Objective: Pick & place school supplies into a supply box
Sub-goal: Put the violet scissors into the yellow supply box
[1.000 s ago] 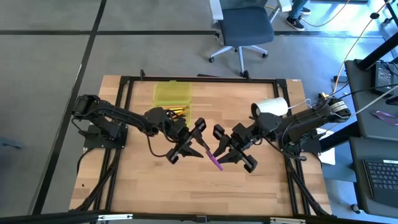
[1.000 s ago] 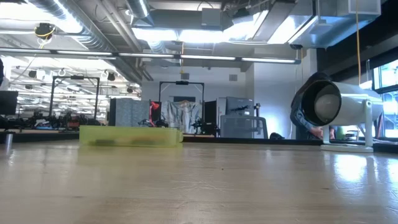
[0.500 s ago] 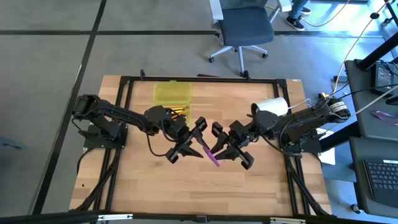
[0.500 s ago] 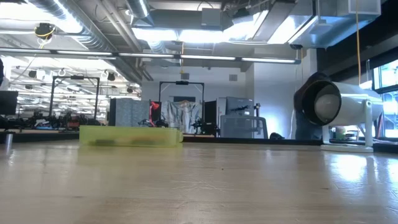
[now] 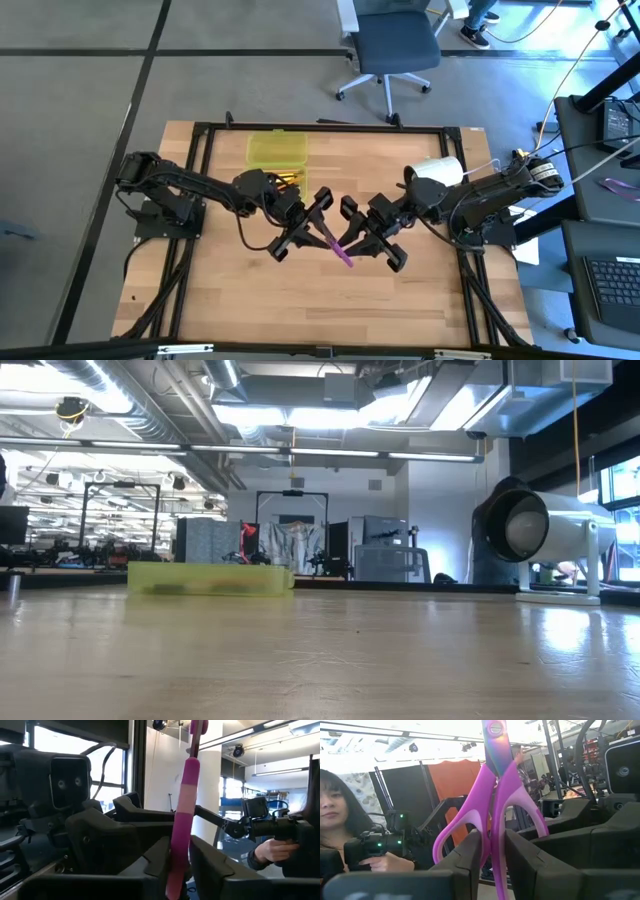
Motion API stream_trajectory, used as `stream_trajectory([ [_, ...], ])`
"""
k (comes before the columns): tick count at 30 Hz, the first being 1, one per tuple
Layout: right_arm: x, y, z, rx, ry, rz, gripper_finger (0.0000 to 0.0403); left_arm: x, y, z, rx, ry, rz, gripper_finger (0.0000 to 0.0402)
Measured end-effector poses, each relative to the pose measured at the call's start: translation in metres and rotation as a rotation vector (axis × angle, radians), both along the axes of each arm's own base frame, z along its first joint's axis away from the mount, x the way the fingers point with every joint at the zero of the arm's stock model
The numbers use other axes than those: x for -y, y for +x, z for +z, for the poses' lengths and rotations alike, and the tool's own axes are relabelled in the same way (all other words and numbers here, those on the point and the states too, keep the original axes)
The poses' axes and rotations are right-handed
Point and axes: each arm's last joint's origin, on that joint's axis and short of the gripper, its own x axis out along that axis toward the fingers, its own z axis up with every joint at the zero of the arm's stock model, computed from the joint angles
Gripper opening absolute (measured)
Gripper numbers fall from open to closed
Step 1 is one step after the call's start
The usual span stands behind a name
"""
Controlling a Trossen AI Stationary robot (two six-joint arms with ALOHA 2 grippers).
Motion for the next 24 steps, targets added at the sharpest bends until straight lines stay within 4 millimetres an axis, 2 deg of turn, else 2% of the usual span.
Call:
stream_trajectory([
  [5,0.0001,0.0,0.0001,0.003,-0.002,-0.002,0.008,-0.0037,0.0003,0.0002,0.004,0.006,-0.003,0.0023],
  [11,0.0003,0.0,0.0002,0.001,0.001,-0.002,0.0093,-0.0051,0.0006,0.0002,0.004,0.006,0.0,0.0024],
  [24,0.001,-0.0025,0.0012,-0.001,-0.029,-0.003,0.0222,-0.004,-0.0005,-0.0001,0.004,0.023,-0.044,0.0026],
])
